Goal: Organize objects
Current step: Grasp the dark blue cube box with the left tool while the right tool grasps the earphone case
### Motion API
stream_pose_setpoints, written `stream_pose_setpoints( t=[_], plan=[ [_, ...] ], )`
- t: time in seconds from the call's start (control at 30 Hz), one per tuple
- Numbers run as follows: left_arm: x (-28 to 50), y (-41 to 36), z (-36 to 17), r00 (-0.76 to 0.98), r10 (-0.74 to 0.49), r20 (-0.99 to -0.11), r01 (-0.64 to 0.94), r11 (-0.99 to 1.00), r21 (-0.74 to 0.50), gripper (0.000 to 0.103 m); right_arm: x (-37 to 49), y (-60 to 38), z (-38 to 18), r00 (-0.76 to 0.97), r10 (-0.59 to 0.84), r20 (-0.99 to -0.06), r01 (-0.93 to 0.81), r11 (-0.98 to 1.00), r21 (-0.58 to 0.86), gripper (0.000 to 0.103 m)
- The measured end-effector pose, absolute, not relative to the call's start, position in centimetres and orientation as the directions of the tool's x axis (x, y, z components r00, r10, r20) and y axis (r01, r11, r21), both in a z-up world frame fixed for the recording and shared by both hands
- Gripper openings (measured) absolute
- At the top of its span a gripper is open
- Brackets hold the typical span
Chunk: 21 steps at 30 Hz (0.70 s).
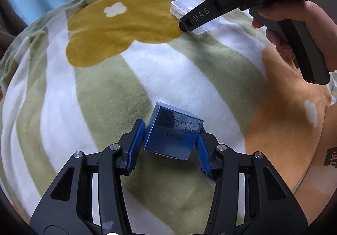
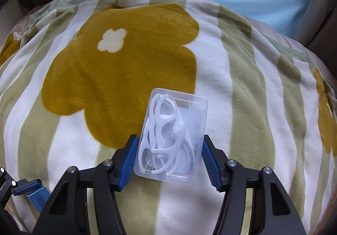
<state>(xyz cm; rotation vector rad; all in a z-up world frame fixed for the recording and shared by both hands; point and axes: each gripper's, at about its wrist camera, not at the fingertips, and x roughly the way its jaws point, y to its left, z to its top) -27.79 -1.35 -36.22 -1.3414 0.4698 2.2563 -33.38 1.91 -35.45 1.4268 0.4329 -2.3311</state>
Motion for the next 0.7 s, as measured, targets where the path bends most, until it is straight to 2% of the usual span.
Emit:
stream_pose_setpoints(
  t=[0.3,0.37,0.7],
  plan=[
    [-27.5,-1.5,-35.6,-0.408,0.232,-0.883,-0.552,-0.833,0.036,0.043,-32.3,1.9,-34.4,-0.421,-0.182,-0.889,0.488,-0.871,-0.053,0.053],
    [-27.4,-1.7,-35.1,-0.407,0.258,-0.876,-0.542,-0.840,0.005,0.043,-32.0,1.9,-34.1,-0.419,-0.184,-0.889,0.493,-0.868,-0.053,0.053],
    [-25.9,-1.6,-31.5,-0.439,0.264,-0.859,-0.527,-0.850,0.008,0.043,-30.1,1.4,-31.0,-0.434,-0.227,-0.872,0.528,-0.848,-0.043,0.052]
  ],
)
